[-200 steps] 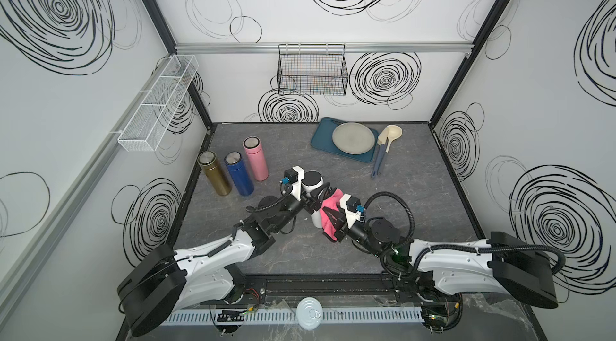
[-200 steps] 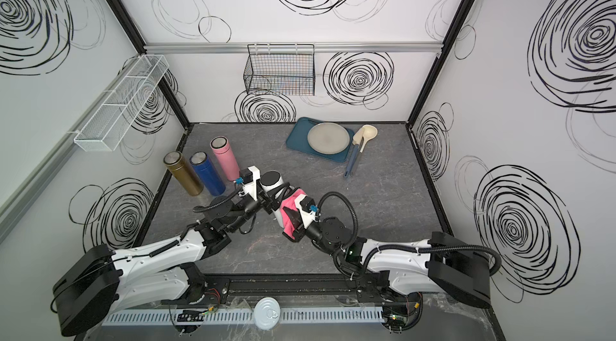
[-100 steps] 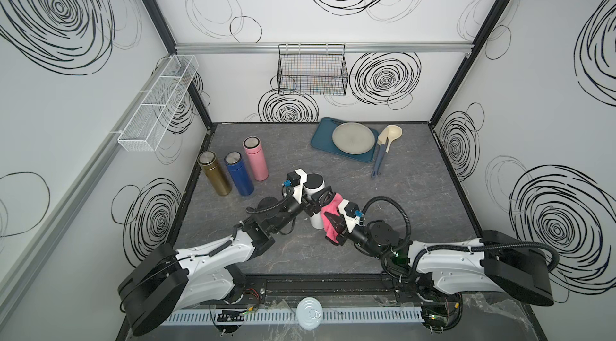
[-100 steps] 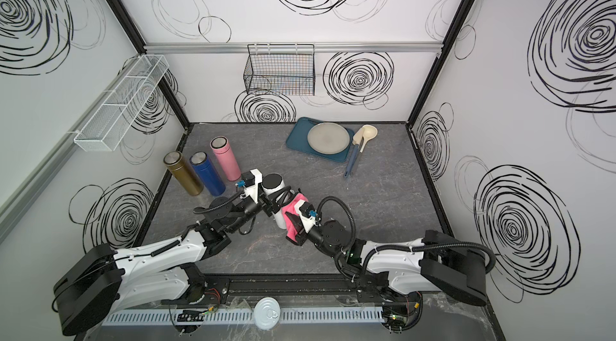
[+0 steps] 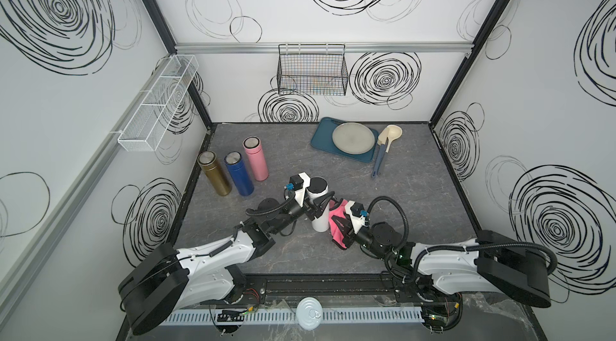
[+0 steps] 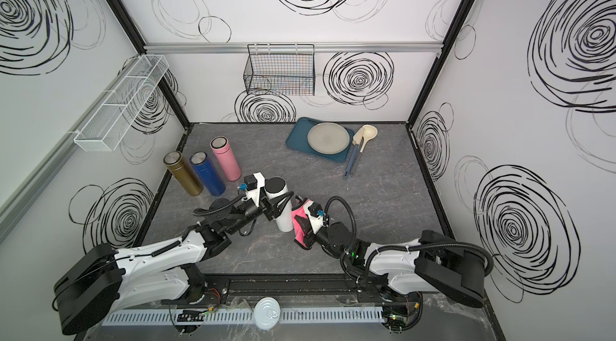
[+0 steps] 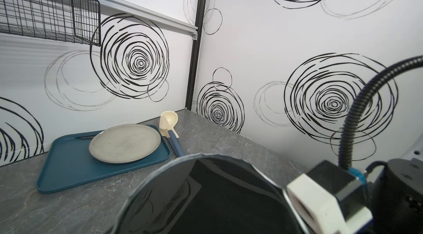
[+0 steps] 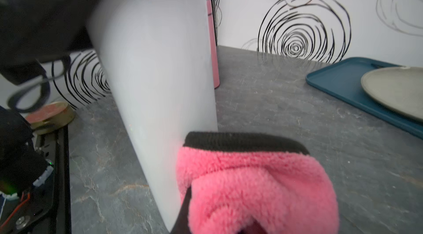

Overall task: Wipe the surface of the thermos
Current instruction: Wipe the dirt from the surface of the thermos.

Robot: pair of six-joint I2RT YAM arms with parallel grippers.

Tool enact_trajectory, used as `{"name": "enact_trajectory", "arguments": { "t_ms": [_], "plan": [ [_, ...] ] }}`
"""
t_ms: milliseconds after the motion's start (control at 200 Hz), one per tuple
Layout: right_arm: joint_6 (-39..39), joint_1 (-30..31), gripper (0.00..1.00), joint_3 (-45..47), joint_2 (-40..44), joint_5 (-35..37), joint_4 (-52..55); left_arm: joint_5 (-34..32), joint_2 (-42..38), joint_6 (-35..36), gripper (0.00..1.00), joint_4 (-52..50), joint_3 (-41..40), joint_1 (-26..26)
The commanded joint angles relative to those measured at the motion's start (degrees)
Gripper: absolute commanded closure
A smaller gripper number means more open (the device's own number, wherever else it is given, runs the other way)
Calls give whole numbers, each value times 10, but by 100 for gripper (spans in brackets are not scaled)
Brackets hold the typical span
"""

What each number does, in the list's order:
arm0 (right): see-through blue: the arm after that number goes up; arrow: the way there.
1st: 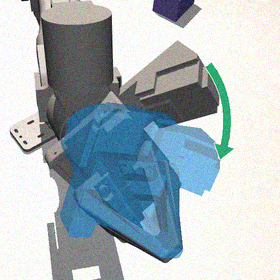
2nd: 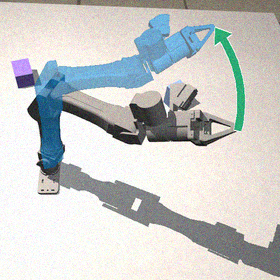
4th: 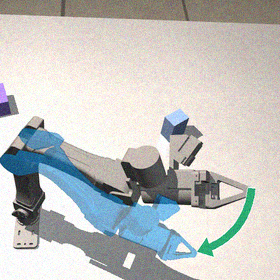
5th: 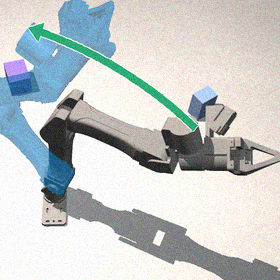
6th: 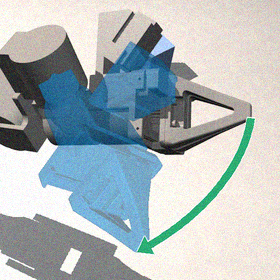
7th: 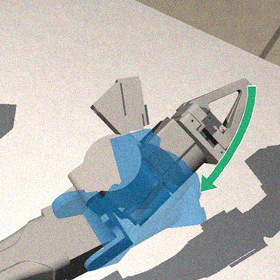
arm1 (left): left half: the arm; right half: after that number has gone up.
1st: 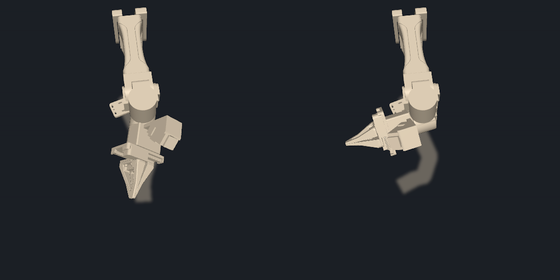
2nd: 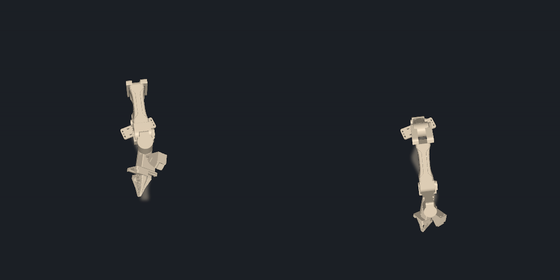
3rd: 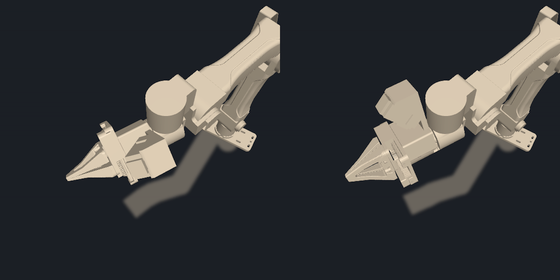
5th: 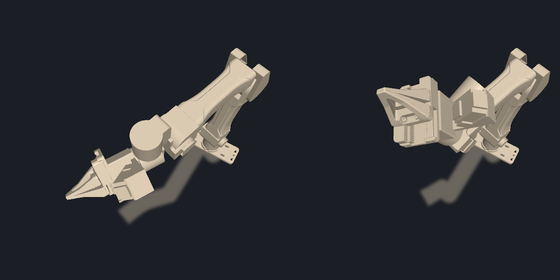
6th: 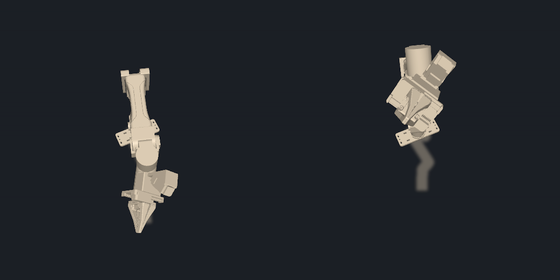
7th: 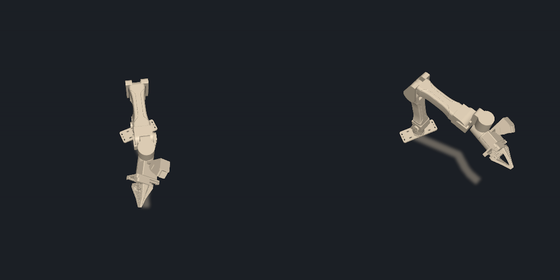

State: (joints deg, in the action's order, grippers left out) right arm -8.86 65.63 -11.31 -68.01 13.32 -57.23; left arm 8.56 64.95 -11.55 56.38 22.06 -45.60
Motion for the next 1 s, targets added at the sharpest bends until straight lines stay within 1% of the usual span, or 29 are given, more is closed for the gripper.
{"name": "enact_trajectory", "arguments": {
  "t_ms": [0, 105, 255, 335, 385, 475, 570, 625, 690, 781, 891, 946, 996],
  "plan": [
    [15, -7, 100, -55, 51, -34, -13, 58, -3, -21, 100, 90, 15, -16],
    [4, -14, 100, -45, 51, -36, -16, 62, -2, -15, 100, 89, 18, -17],
    [-66, -18, 100, 16, -26, -17, -76, 64, 4, -13, 100, 96, 17, -18],
    [-85, -18, 100, 30, -52, -8, -91, 68, 8, -11, 100, 96, 20, -18],
    [-87, -22, 100, 27, -38, -12, -84, 74, 13, -10, 100, 101, 21, -18],
    [-76, -24, 100, 1, 18, -30, -53, 79, 18, -9, 100, 116, 19, -19],
    [-74, -41, 100, -33, 71, -83, -25, 85, 22, -5, 100, 132, 16, -20],
    [-80, -52, 100, -47, 84, -110, -13, 88, 21, -2, 100, 132, 17, -20],
    [-91, -61, 100, -50, 88, -127, -9, 94, 22, 2, 100, 132, 18, -19],
    [-115, -68, 100, -21, 65, -128, -41, 96, 19, 7, 100, 142, 13, -20],
    [-166, -81, 100, 27, -5, -140, -114, 84, 18, 14, 100, 148, 8, -21],
    [-179, -84, 100, 37, -35, -156, -136, 87, 20, 22, 100, 156, 3, -21],
    [-185, -89, 100, 37, -40, -175, -141, 88, 19, 30, 100, 169, -2, -20]
  ]
}}
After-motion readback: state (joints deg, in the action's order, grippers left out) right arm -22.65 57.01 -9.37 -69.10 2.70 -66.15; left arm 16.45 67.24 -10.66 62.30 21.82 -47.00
